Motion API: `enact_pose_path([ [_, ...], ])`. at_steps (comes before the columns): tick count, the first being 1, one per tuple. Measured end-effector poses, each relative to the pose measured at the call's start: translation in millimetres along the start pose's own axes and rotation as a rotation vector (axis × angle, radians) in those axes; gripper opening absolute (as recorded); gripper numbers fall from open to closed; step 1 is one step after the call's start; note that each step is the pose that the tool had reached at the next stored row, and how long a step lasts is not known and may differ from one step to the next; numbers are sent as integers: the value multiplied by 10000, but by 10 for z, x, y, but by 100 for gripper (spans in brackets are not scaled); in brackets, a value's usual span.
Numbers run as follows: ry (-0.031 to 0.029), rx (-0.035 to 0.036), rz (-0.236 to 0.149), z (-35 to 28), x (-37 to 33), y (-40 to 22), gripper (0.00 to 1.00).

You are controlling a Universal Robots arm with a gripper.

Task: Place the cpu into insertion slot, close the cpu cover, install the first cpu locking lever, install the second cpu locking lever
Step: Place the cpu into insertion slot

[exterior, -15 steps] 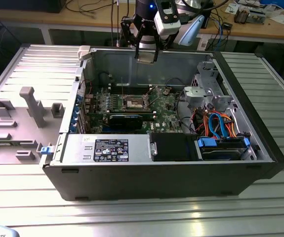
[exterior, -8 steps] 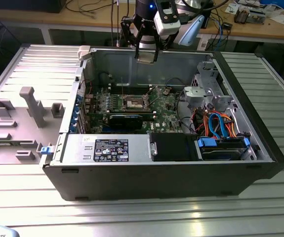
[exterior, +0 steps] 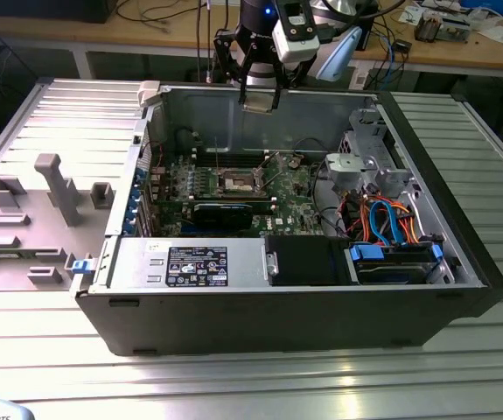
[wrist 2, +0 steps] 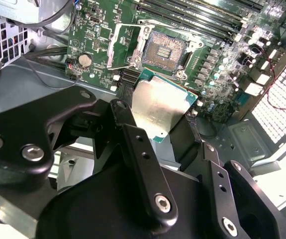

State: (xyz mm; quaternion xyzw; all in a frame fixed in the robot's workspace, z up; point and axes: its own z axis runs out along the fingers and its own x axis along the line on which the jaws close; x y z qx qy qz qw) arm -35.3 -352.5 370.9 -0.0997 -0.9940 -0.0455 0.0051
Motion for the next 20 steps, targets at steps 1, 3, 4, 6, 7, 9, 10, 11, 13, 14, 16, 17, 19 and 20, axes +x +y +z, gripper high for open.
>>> enact_pose_path([
  [1, 0, 0, 3, 0, 0, 0, 54],
  [3, -1, 0, 11, 0, 0, 0, 54],
  [4, -1, 0, 14, 0, 0, 0, 54],
  [6, -2, 0, 21, 0, 0, 0, 54],
  [7, -2, -1, 24, 0, 0, 0, 54],
  [9, -3, -1, 32, 0, 0, 0, 54],
  [10, -3, 0, 39, 0, 0, 0, 54],
  [11, -4, -1, 45, 0, 0, 0, 54],
  [13, -5, -1, 55, 0, 1, 0, 54],
  [14, -5, -2, 60, 0, 1, 0, 54],
  [16, -7, -2, 73, 0, 1, 0, 54],
  [17, -7, -2, 76, 0, 1, 0, 54],
  [19, -11, -2, 124, 0, 1, 0, 54],
  [20, -11, -2, 124, 0, 1, 0, 54],
])
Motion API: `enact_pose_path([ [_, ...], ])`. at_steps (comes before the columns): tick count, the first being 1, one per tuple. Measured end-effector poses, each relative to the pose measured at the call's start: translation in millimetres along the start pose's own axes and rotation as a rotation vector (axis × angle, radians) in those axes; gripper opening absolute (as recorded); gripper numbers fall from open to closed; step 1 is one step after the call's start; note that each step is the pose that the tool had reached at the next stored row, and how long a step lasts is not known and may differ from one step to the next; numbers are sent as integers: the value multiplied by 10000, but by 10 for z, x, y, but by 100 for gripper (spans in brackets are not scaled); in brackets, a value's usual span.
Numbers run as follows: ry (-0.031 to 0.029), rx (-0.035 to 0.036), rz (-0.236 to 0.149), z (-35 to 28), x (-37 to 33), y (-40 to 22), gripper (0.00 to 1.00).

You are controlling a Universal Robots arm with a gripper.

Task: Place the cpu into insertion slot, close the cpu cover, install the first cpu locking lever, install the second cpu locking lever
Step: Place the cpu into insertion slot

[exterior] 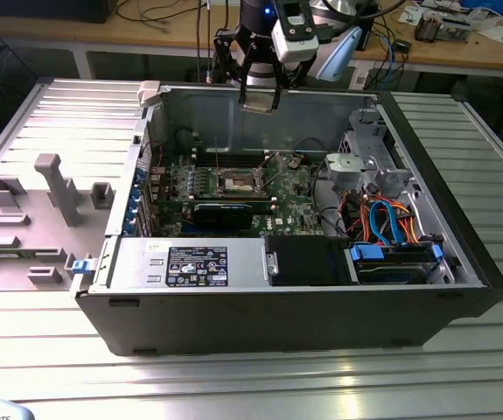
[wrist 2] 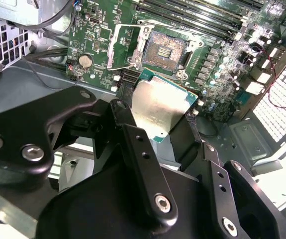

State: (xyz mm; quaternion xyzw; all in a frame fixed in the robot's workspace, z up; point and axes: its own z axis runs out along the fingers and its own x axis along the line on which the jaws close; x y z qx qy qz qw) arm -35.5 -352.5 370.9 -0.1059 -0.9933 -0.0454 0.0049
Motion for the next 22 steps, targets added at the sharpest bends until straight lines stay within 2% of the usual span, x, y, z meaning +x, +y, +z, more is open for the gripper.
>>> enact_pose_path([
  [22, -10, -4, 110, 2, 5, -1, 54],
])
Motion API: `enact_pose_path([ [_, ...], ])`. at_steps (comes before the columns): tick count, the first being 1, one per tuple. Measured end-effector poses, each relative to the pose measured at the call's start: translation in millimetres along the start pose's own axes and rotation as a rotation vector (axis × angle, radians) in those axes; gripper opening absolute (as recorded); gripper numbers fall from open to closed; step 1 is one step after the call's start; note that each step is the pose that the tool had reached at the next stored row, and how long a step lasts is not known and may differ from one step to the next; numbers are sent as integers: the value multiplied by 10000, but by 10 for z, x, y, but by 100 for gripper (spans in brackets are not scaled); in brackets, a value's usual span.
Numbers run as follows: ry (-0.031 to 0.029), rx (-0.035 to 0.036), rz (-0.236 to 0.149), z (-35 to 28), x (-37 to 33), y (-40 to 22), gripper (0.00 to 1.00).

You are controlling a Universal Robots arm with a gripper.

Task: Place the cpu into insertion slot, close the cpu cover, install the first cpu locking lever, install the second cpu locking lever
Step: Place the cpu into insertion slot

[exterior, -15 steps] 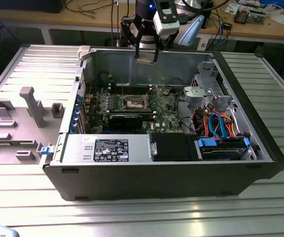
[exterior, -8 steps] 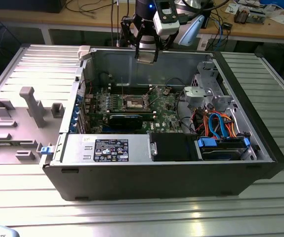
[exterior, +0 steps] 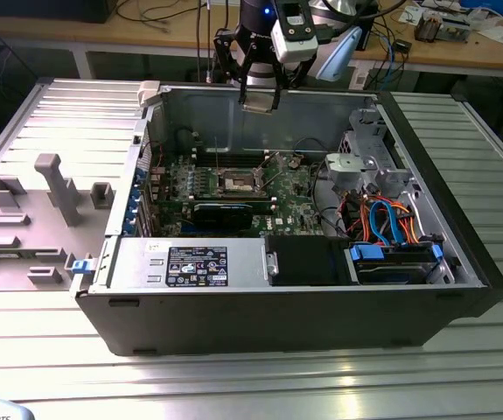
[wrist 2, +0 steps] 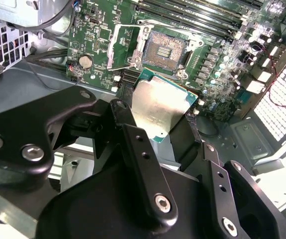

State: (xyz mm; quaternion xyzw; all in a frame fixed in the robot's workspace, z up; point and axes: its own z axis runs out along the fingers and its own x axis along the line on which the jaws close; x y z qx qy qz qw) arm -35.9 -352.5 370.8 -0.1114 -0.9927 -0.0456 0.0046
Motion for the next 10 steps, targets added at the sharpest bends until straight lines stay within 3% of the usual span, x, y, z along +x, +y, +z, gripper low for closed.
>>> enact_pose_path([
  [10, -8, -1, 93, 1, 4, -1, 54],
])
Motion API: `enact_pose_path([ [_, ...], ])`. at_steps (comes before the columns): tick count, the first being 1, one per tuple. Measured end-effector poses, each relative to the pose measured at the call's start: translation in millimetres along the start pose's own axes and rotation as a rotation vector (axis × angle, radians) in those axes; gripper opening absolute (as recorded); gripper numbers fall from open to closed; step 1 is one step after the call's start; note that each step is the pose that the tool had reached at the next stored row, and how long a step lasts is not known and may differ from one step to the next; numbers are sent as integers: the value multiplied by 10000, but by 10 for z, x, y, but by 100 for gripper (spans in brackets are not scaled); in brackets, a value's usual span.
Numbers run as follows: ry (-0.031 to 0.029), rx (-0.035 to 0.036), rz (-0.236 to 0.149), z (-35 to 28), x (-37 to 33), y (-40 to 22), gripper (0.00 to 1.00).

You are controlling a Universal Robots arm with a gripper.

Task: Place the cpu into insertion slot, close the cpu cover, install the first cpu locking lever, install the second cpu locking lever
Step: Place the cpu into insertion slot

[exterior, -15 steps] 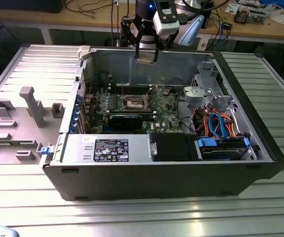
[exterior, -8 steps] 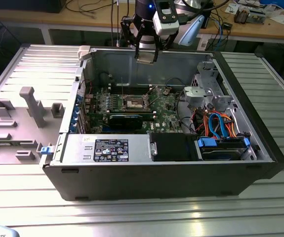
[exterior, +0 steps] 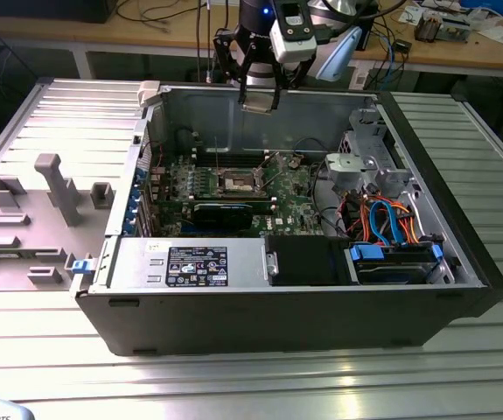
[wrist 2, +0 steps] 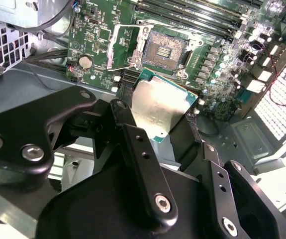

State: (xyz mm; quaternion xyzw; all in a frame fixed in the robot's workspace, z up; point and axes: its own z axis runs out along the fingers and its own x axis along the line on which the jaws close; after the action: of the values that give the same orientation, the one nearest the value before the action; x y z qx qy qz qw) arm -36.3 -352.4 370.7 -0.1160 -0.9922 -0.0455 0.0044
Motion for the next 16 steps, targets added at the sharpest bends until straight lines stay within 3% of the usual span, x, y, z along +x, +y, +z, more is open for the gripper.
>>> enact_pose_path([
  [7, -7, -1, 72, 0, 2, 0, 54],
  [9, -90, -17, 1008, 15, 5, -3, 54],
  [10, -104, -24, 1143, 19, 28, -9, 54],
  [16, -103, -21, 1143, 18, 34, -10, 54],
])
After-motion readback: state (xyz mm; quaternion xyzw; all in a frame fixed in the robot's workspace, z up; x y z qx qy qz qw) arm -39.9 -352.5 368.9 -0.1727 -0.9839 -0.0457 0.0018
